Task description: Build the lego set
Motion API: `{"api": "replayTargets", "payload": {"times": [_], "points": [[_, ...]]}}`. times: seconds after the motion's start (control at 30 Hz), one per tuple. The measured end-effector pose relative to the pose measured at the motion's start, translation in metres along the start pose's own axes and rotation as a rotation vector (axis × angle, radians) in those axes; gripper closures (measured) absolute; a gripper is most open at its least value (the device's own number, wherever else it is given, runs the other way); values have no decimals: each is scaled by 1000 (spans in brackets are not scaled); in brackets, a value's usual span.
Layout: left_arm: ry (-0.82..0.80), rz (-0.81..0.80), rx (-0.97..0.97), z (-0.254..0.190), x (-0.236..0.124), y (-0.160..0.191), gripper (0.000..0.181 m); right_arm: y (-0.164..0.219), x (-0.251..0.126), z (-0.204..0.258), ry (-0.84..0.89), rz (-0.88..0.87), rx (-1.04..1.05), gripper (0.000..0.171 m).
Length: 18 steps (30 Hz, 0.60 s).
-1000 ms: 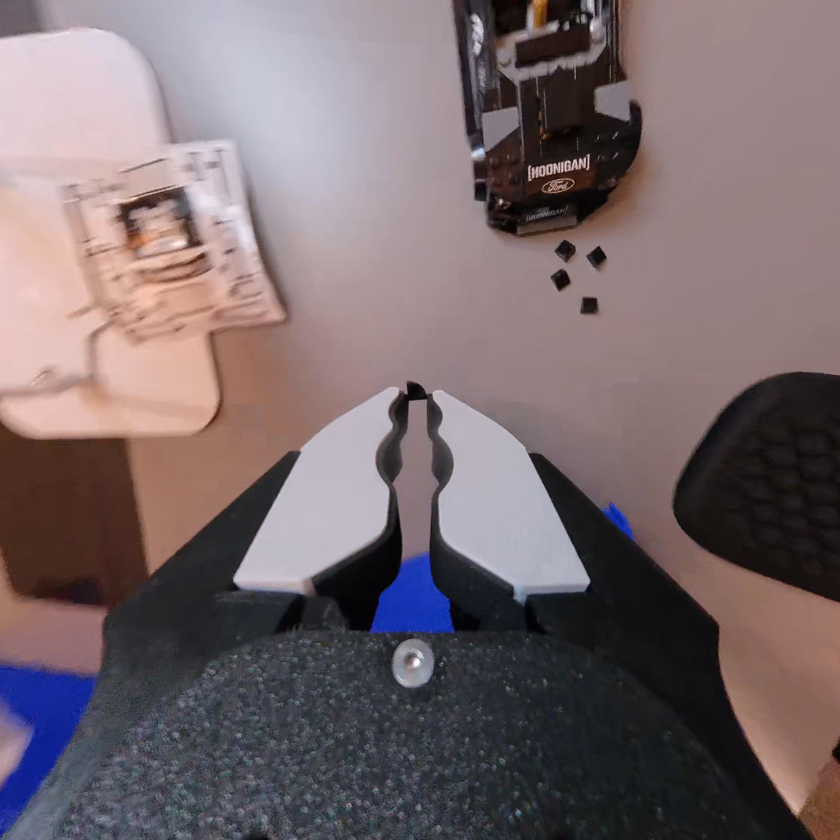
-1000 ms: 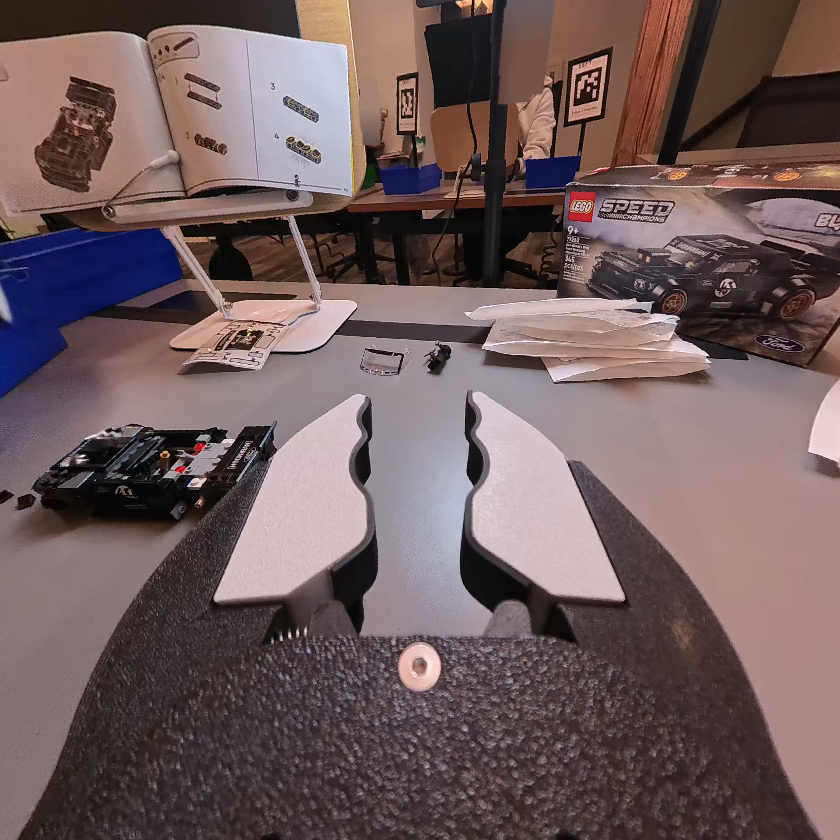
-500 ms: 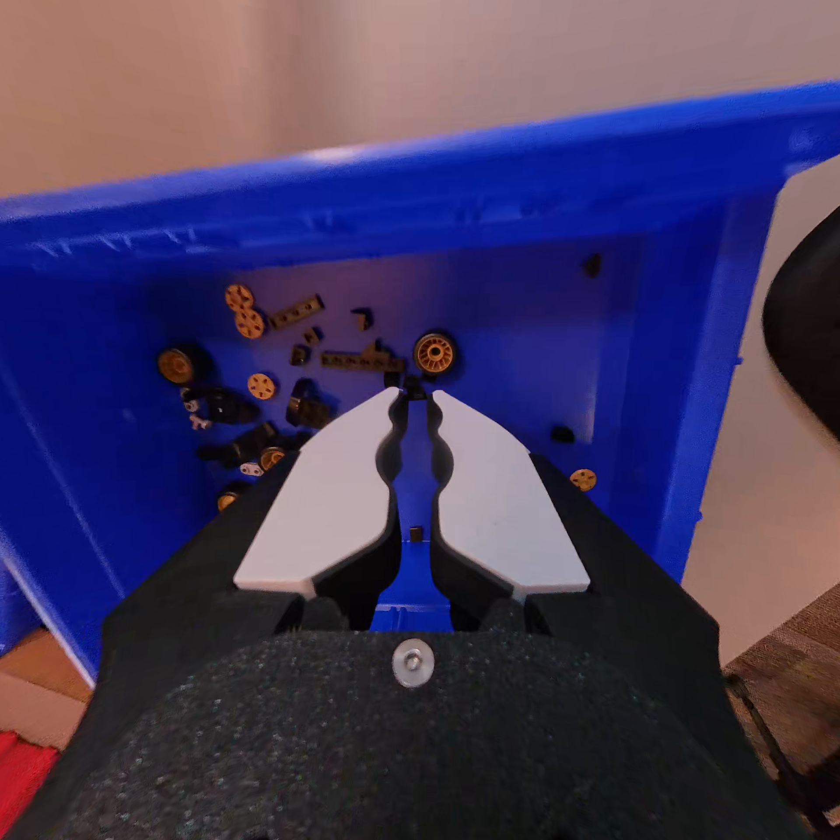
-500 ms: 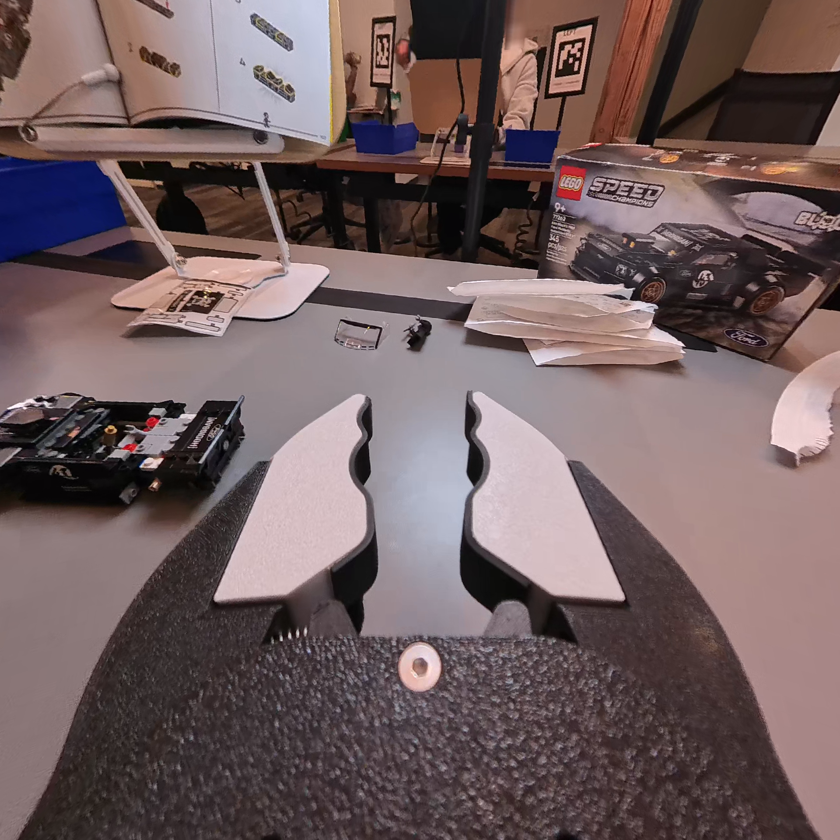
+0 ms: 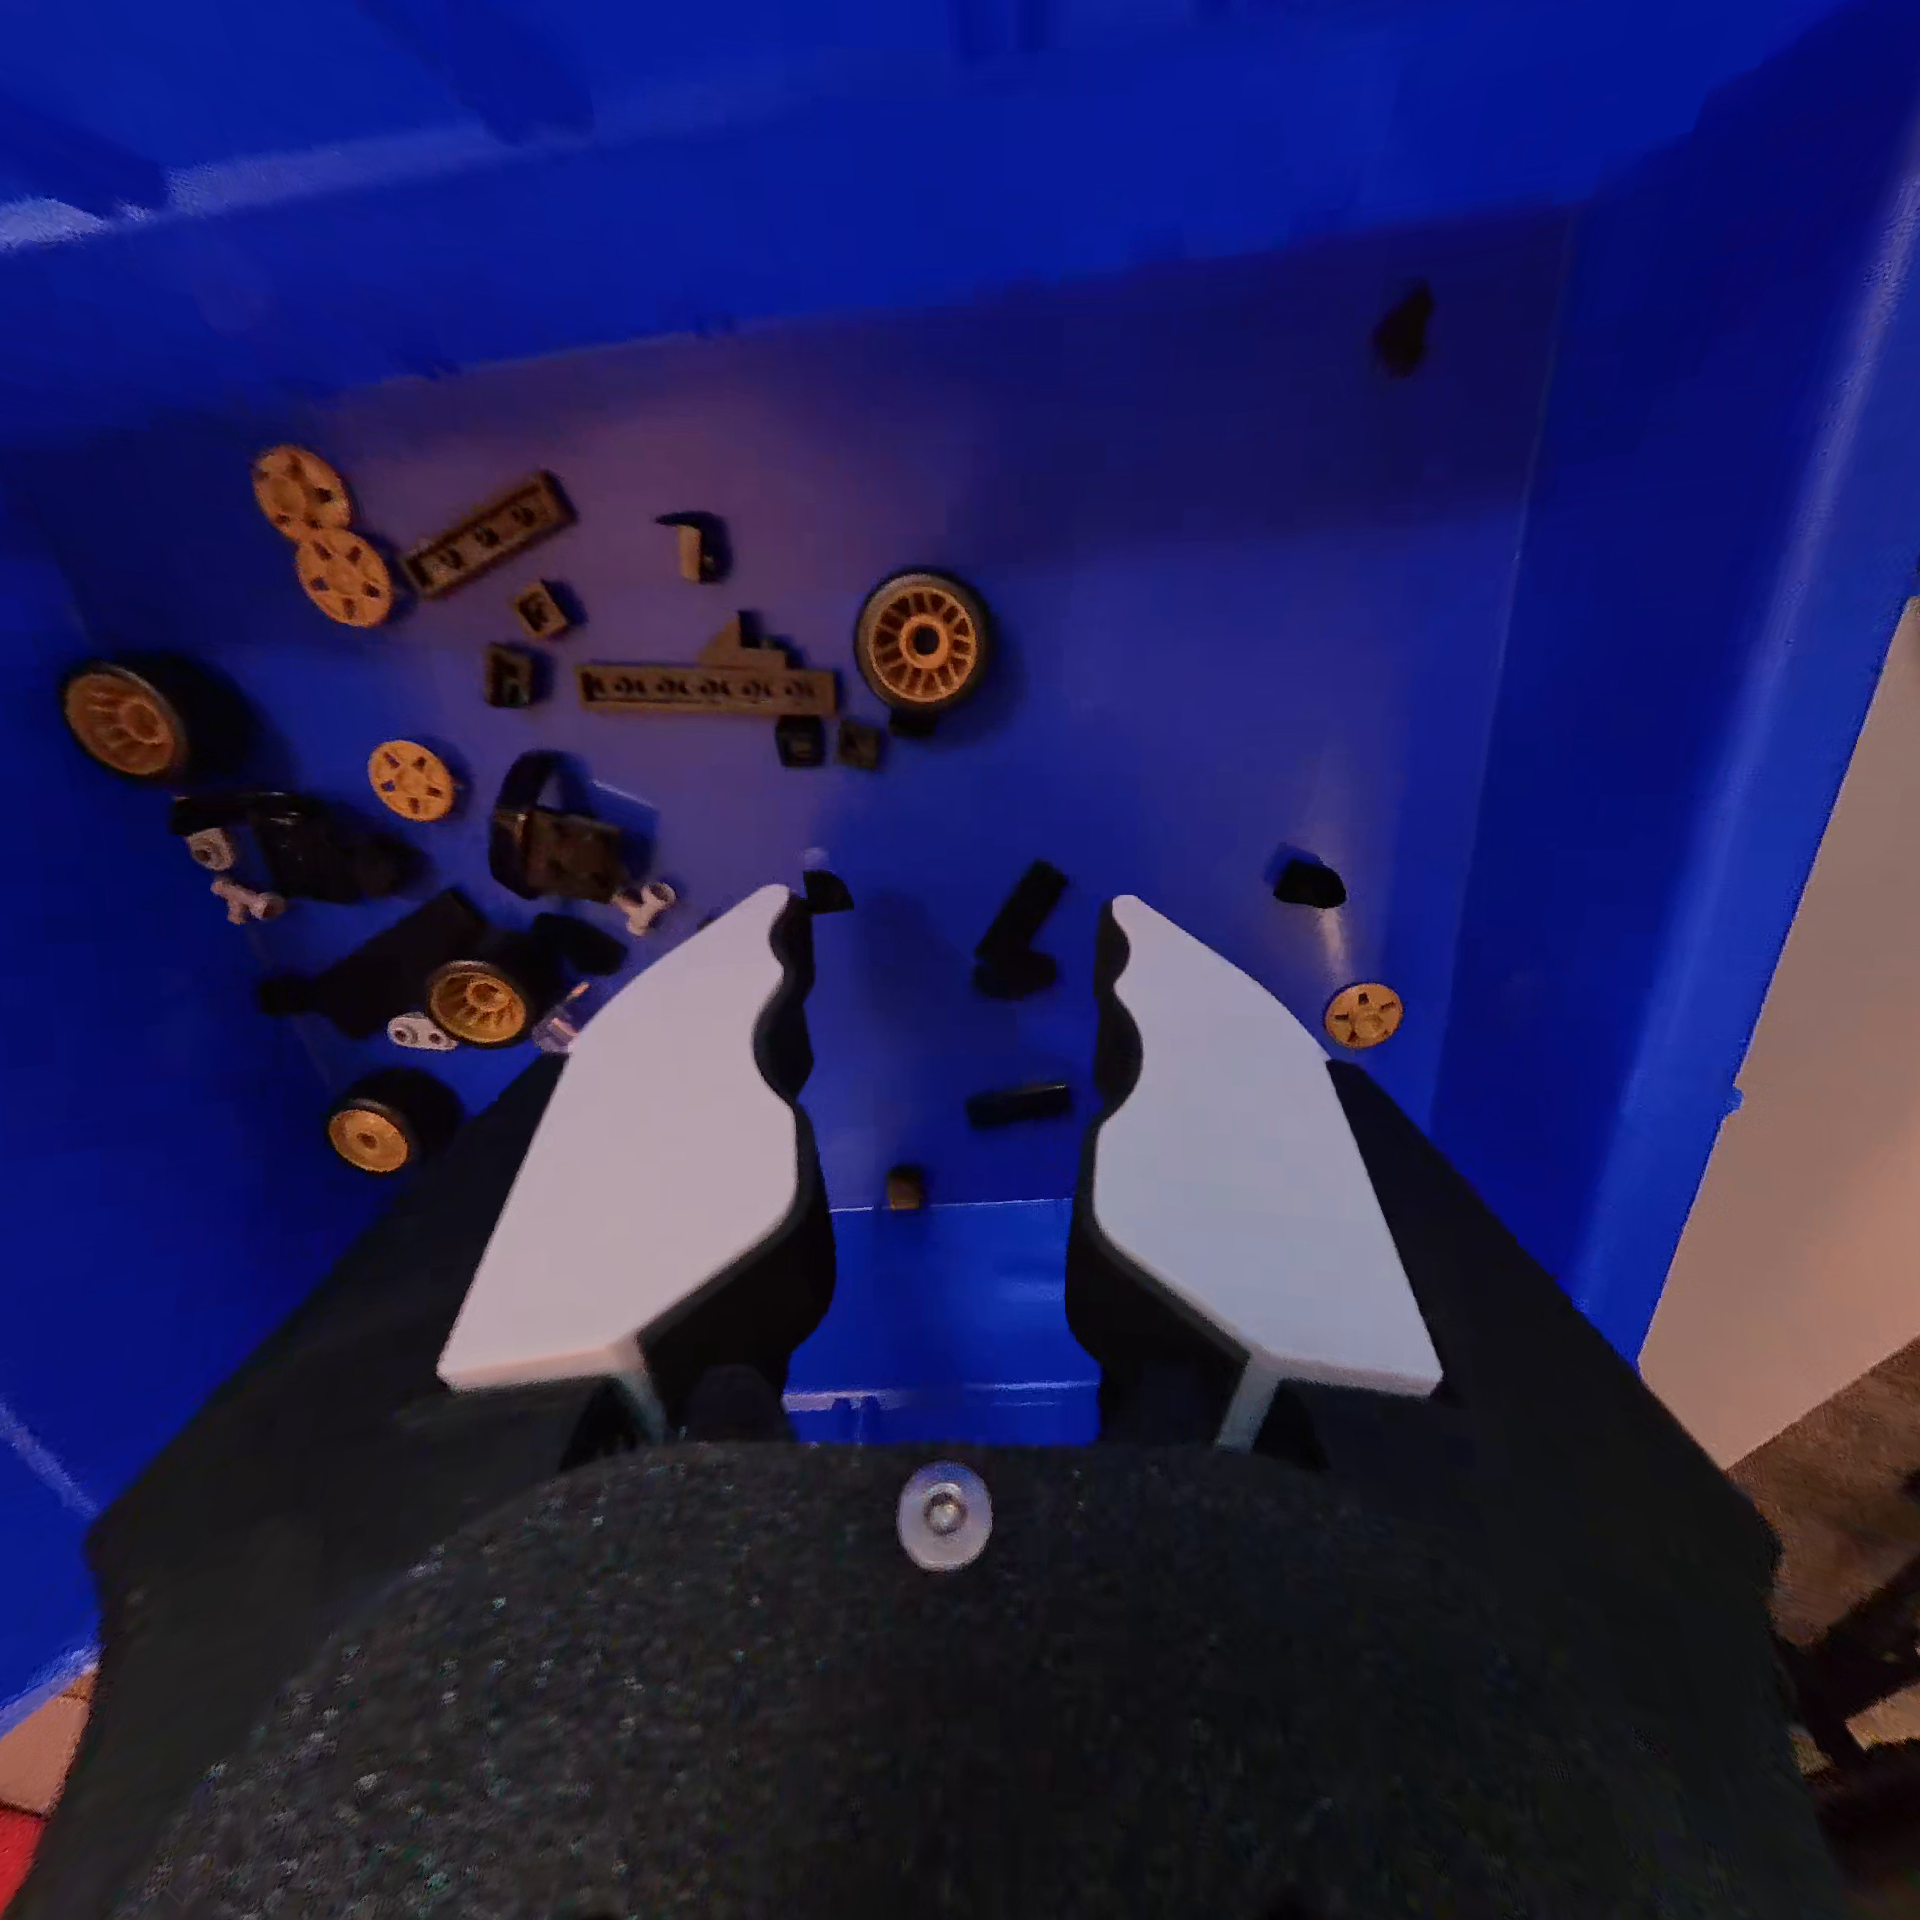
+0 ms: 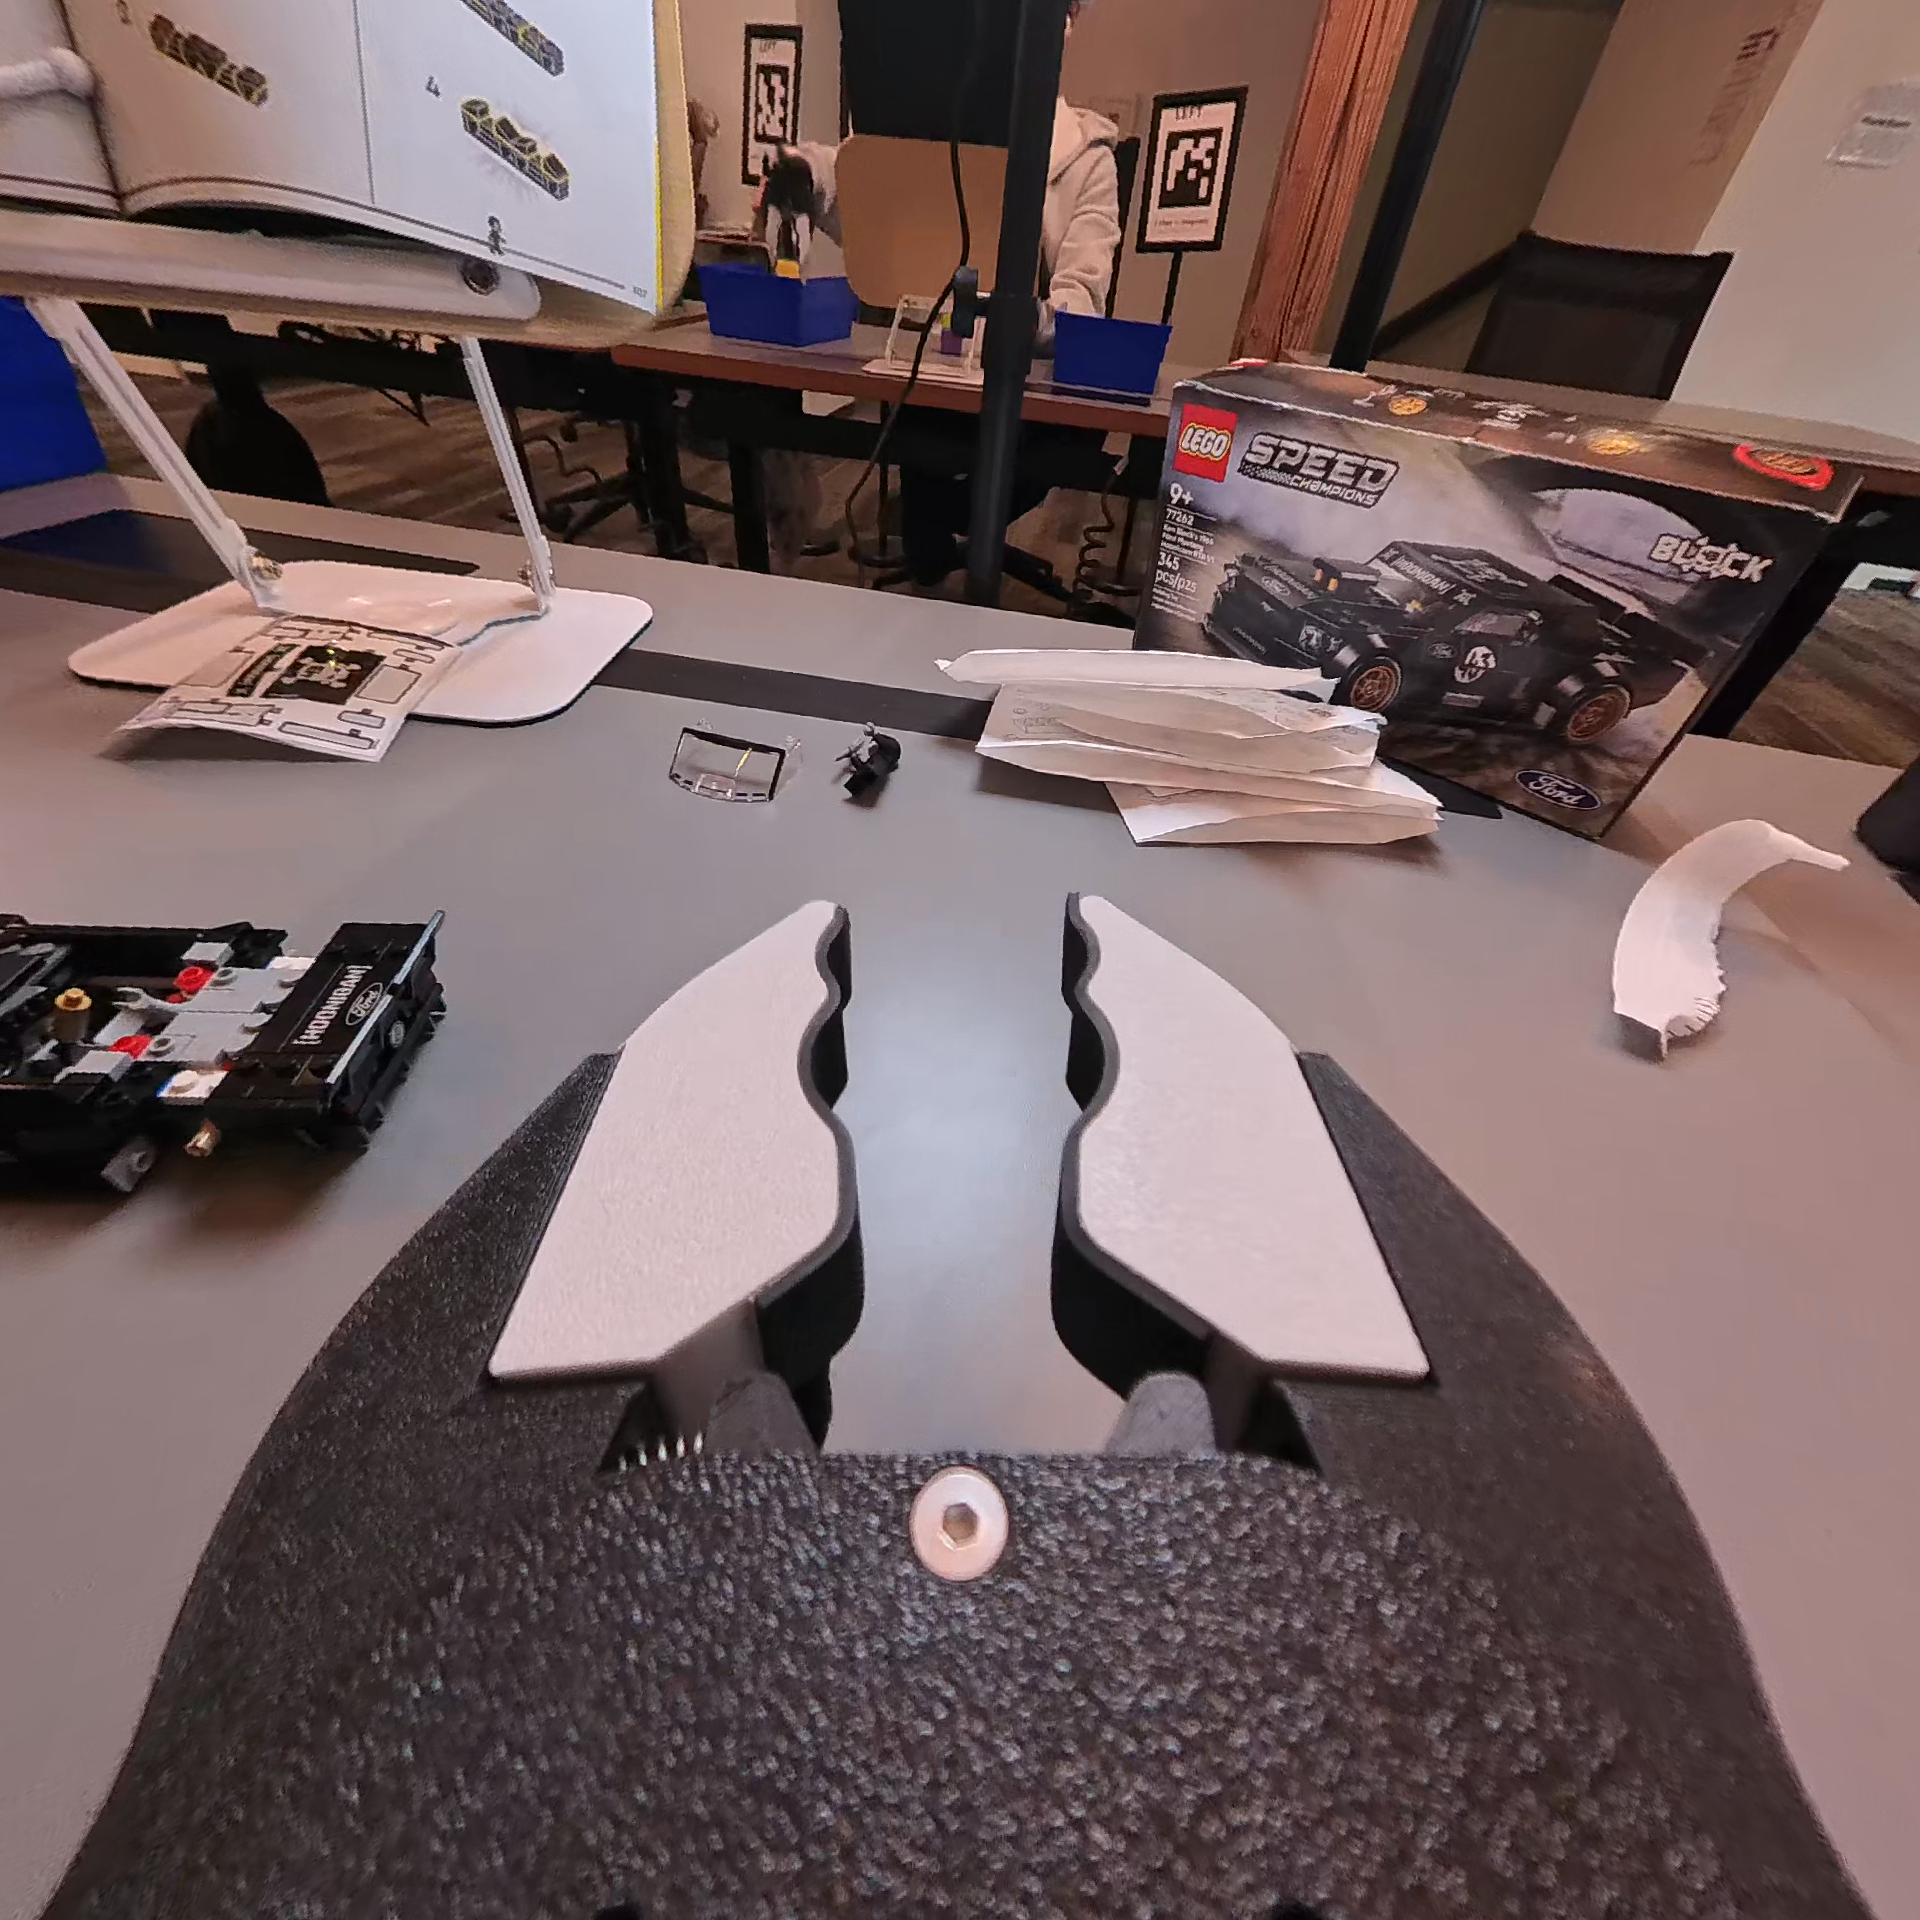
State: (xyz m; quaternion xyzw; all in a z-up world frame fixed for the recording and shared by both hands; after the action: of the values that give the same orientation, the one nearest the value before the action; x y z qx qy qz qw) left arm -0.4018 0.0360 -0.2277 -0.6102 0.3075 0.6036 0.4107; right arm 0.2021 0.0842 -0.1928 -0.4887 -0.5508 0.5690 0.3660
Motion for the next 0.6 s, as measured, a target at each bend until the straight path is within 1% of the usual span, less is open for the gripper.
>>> {"api": "replayTargets", "payload": {"times": [0.1,0.17,0.2,0.27,0.33,0.47,0.53,0.6], "points": [[52,49,6,-8,12,4,124,1,1,1,0,9,-9,132],[77,114,24,-11,20,7,120,2,2,1,0,13,-14,132],[56,106,43,-8,20,5,121,2,2,2,0,14,-14,132],[96,101,19,-8,20,1,120,2,2,2,-1,15,-14,132],[40,111,15,3,16,2,114,2,1,1,-1,15,-13,132],[-39,-28,-46,15,-8,-7,116,2,1,1,-5,14,-8,132],[-14,-62,-11,3,-14,-8,120,2,1,2,-12,13,-6,132],[31,-57,35,-14,-13,-6,121,2,2,3,-21,14,-5,132]]}}
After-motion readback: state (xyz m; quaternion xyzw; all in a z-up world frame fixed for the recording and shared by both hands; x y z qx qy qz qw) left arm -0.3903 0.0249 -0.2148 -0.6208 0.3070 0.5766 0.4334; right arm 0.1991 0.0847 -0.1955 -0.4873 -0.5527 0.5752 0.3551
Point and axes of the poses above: each gripper's, where its closed fingertips meet, x out along the fingers, y out of its underside, z = x × y across the jaws, the point moved 5 cm from there along -x, back along the fingers, and after that the axes turned 1 degree about -y, right-handed, at the moved point
